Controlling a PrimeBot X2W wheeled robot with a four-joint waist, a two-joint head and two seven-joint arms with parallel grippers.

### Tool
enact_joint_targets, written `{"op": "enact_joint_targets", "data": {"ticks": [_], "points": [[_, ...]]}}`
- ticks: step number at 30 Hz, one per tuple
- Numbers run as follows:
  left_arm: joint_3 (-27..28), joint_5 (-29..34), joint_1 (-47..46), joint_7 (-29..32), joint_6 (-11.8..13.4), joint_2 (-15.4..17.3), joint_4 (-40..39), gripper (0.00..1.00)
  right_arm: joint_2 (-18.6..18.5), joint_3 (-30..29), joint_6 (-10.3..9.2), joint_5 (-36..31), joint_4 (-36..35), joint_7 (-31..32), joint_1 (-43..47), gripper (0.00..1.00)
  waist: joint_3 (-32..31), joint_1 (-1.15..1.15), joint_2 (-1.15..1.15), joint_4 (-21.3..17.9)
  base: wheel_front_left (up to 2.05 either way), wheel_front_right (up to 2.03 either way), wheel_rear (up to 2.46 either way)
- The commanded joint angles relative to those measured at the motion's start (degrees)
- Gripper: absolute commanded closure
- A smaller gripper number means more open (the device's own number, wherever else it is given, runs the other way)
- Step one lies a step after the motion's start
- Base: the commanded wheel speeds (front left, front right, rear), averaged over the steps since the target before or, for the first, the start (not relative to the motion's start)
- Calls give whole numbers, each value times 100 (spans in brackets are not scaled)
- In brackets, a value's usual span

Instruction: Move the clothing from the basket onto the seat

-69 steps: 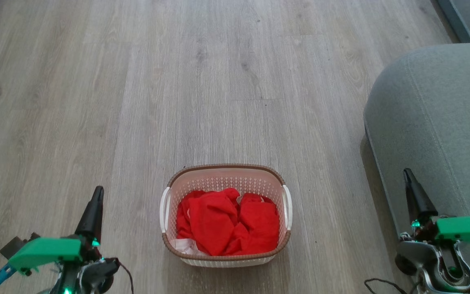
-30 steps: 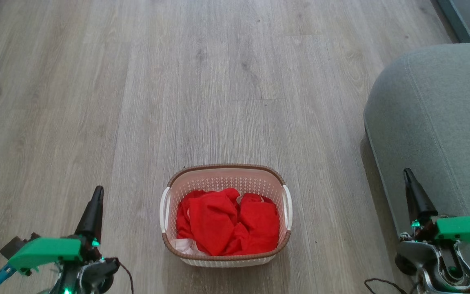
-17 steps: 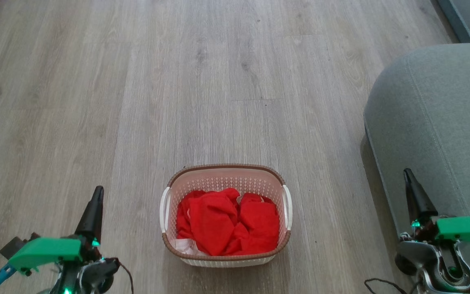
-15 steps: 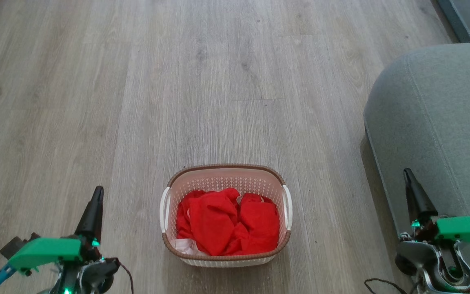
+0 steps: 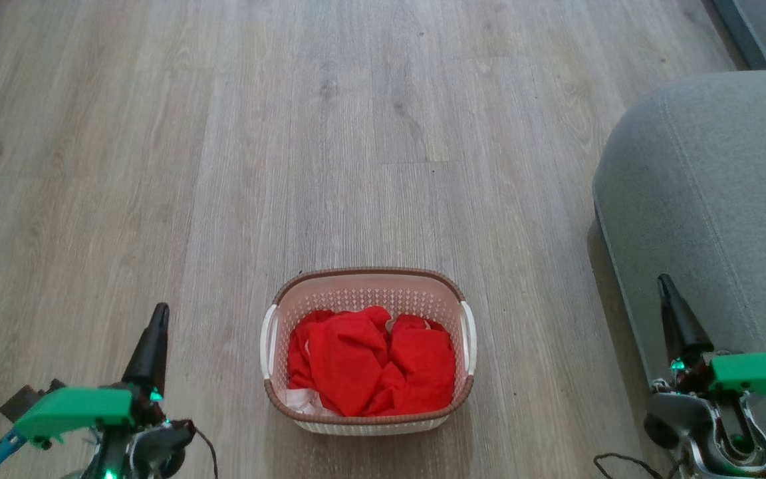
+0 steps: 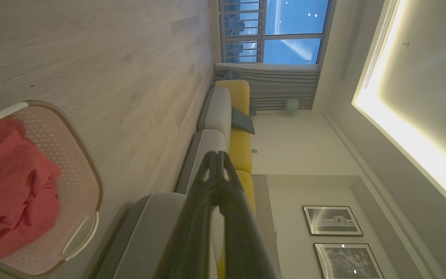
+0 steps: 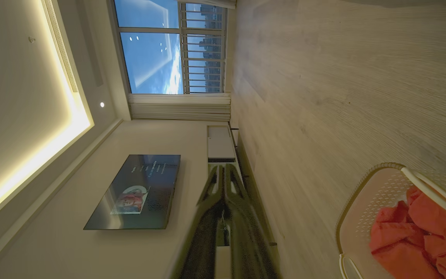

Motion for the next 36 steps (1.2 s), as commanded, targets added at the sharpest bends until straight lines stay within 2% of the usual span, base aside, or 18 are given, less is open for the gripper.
{"op": "enact_joint_targets", "data": {"ticks": [1,2,6,36], "points": [[193,-40,-278,40,-52,59,-195,0,-21,101,0,36,-223,23,-155,0,0,0,0,0,0,0,0],[-3,2,0,-5,6,-3,15,0,2,5,0,-1,20,0,-2,0,0,0,0,0,0,0,0],[-44,3,193,-12,13,-26,351,0,40,38,1,-3,386,-3,160,0,3,0,0,0,0,0,0],[-248,461,-447,-500,-2,154,590,0,-147,732,1,-420,733,-494,-654,0,44,0,0,-10,0,0,0]]}}
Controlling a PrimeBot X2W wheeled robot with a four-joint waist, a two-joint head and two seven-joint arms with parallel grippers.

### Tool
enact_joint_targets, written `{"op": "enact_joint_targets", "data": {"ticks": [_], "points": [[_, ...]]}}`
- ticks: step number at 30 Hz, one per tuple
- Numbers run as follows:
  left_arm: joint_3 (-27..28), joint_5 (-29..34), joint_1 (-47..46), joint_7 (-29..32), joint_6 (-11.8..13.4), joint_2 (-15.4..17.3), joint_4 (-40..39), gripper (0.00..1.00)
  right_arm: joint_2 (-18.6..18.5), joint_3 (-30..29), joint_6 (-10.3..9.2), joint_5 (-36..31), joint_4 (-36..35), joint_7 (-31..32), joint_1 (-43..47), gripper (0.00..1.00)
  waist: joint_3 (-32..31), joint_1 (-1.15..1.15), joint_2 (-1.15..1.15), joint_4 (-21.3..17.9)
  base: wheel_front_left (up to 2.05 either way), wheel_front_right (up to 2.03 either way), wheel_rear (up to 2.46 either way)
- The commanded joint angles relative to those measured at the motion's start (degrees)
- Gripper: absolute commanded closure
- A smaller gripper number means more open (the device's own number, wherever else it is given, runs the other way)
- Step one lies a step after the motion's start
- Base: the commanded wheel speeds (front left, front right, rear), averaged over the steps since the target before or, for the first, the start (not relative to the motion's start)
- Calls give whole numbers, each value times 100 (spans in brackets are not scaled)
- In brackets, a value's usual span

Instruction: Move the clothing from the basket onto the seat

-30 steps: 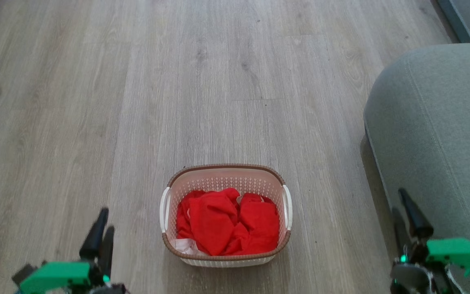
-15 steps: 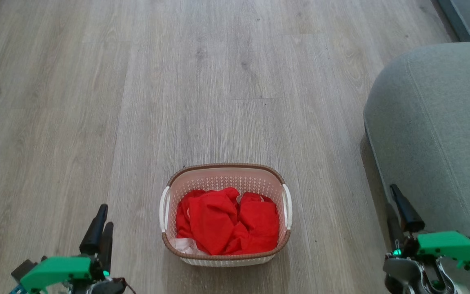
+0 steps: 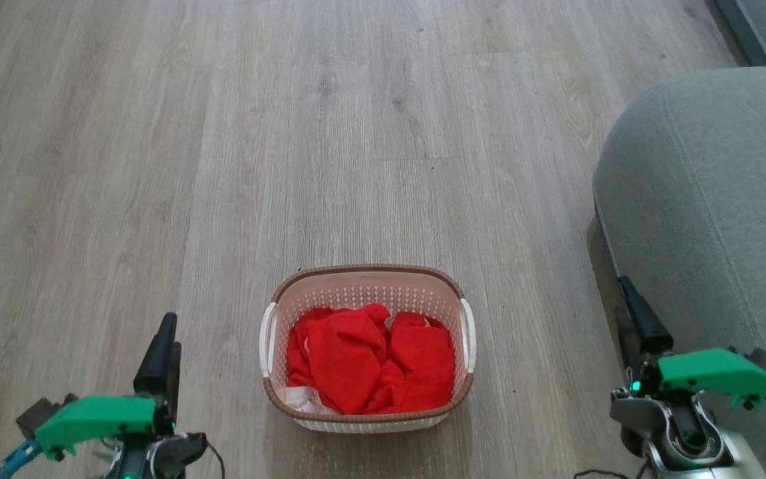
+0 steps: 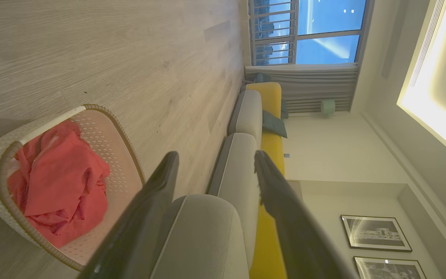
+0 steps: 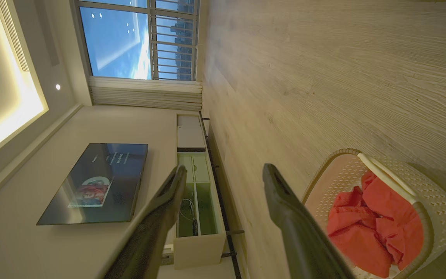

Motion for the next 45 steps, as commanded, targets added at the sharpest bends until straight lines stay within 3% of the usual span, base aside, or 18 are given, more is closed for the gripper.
{"op": "enact_joint_targets", "data": {"ticks": [1,12,45], "points": [[38,103,-379,-51,-17,123,-144,0,-125,101,1,-117,-136,-80,-406,0,3,0,0,-1,0,0,0],[27,913,-608,-236,-23,164,-94,0,-223,312,1,-812,60,-269,-748,0,26,0,0,-8,0,0,0],[-15,4490,-1278,-790,-40,251,-137,0,-278,568,1,-3894,555,-829,-1667,0,91,0,0,-25,0,0,0]]}}
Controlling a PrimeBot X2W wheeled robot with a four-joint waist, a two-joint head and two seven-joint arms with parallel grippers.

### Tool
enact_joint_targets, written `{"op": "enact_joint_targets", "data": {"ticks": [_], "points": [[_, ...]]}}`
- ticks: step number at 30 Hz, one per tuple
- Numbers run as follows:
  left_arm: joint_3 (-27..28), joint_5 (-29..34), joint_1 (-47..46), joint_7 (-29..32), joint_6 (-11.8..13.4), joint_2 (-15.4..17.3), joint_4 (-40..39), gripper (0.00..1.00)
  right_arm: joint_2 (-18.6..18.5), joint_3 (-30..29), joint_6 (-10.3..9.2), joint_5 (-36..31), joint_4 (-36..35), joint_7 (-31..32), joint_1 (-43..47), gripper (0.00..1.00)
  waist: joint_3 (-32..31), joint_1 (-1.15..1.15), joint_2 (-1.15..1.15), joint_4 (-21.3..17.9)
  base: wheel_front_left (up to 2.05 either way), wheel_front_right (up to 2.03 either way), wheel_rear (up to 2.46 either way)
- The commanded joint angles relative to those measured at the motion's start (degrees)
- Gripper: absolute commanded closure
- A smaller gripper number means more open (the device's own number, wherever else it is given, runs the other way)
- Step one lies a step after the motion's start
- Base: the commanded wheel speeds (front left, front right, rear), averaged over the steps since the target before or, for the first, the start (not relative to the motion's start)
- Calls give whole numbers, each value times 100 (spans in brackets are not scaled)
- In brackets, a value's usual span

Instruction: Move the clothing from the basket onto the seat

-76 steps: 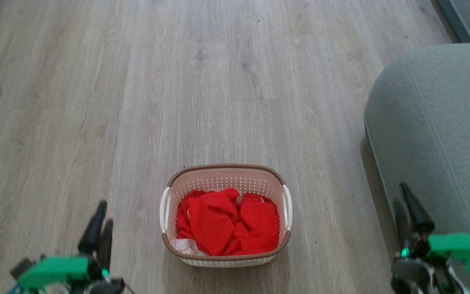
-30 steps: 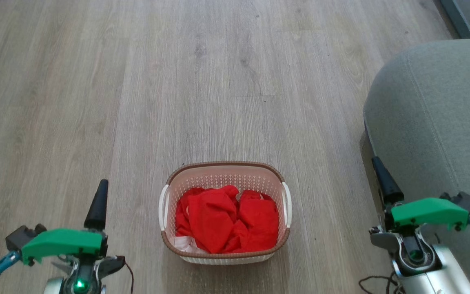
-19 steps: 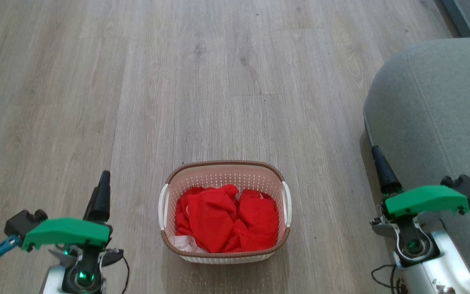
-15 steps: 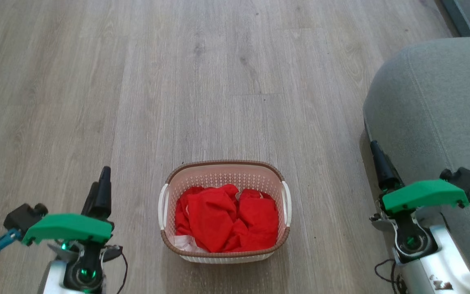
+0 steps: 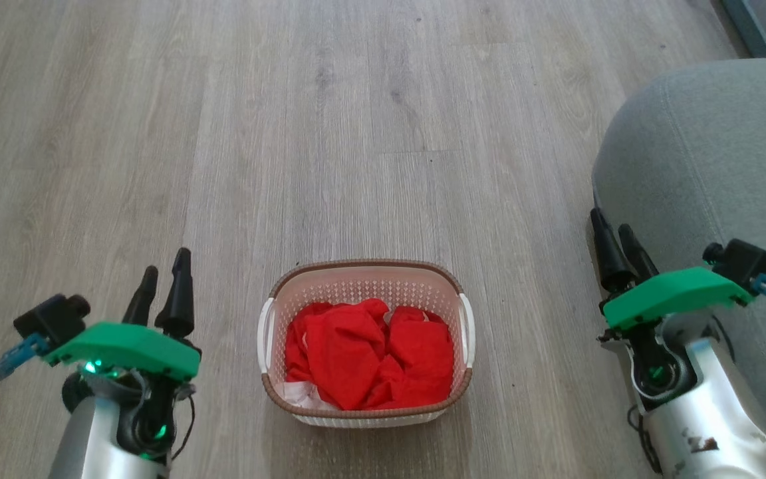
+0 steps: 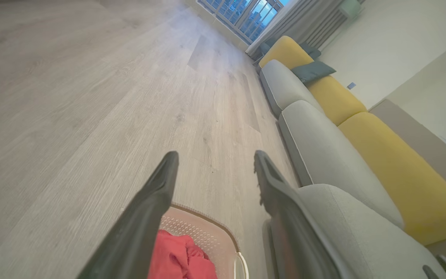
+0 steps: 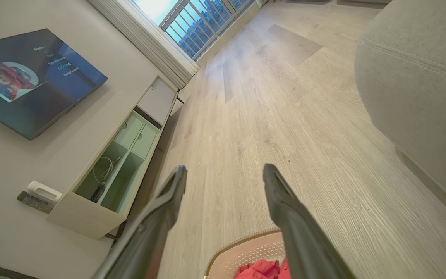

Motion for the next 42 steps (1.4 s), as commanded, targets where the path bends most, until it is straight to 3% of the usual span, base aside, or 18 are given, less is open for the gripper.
{"op": "enact_joint_targets", "data": {"ticks": [1,17,29,42], "points": [[119,184,-406,-67,-35,122,-219,0,-70,89,1,-143,-143,-90,-400,0,1,0,0,-1,0,0,0],[140,1813,-599,-336,60,128,-654,0,-79,235,0,-1389,17,-362,-773,0,21,0,0,-40,0,0,0],[250,2561,-714,-537,124,81,-57,0,-111,429,0,-2207,526,-565,-1012,0,-19,0,0,-46,0,0,0],[399,3375,-959,-738,123,40,43,0,-151,493,0,-3009,715,-769,-1355,0,16,0,0,-56,0,0,0]]}}
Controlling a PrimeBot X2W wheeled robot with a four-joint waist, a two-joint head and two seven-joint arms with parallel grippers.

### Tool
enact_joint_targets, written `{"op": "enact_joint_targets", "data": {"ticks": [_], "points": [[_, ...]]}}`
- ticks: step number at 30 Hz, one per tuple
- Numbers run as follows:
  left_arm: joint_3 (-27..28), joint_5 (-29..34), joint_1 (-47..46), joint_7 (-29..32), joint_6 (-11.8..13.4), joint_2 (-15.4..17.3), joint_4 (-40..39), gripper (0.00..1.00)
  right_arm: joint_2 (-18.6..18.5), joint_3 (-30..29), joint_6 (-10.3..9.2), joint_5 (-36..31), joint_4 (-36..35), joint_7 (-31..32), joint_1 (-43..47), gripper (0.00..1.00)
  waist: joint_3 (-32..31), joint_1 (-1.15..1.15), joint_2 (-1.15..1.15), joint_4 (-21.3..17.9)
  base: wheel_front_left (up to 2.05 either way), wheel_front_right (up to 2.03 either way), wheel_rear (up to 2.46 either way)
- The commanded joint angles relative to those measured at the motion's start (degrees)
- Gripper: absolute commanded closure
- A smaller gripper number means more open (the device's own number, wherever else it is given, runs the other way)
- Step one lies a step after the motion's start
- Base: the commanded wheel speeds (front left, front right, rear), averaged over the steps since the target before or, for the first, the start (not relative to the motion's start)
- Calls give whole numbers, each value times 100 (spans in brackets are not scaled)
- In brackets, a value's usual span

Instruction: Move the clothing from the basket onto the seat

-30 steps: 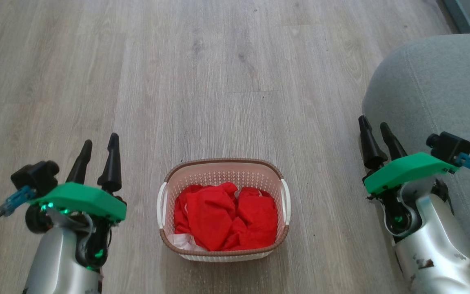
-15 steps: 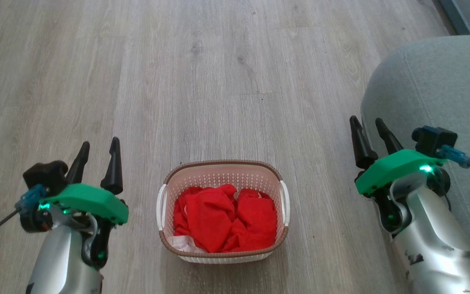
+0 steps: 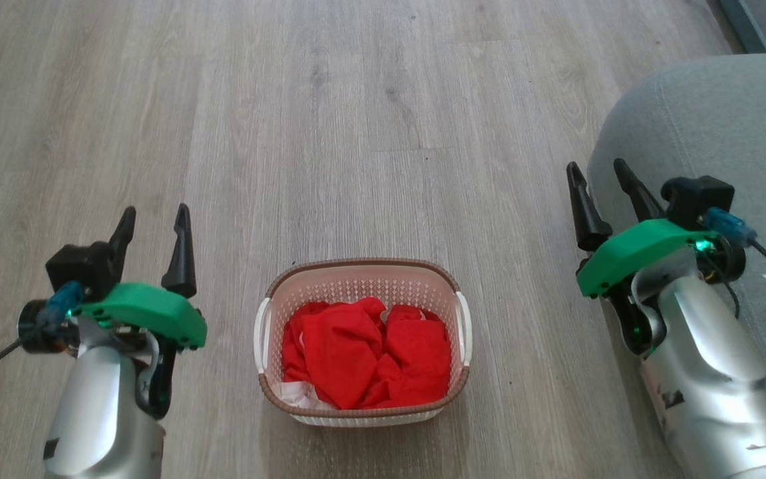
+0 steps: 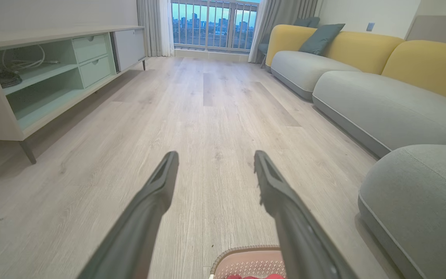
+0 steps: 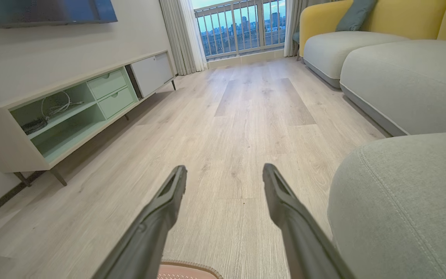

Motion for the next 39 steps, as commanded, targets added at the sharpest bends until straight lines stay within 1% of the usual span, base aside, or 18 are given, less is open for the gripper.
{"op": "enact_joint_targets", "data": {"ticks": [1,10,16,20,29,36,39], "points": [[200,155,-361,-76,14,83,-162,0,-30,120,-1,-150,-130,-85,-331,0,2,0,0,-1,0,0,0],[277,725,-623,-223,-39,47,-46,0,-27,103,-1,-758,-26,-234,-542,0,28,0,0,-30,0,0,0],[324,665,-642,-223,-68,11,128,0,14,-41,-1,-813,70,-234,-507,0,27,0,0,-35,0,0,0],[410,638,-667,-223,-44,-14,334,0,28,-143,-1,-889,113,-234,-505,0,27,0,0,-31,0,0,0],[383,658,-696,-223,-74,-36,379,0,79,-192,-1,-946,44,-234,-492,0,73,0,0,-29,0,0,0],[249,525,-764,-223,-123,-47,365,0,93,-223,-1,-974,-174,-234,-609,0,455,0,0,-53,0,0,0],[90,441,-885,-223,-147,-51,355,0,89,-292,-1,-1031,-421,-234,-735,0,860,0,0,-73,0,0,0]]}}
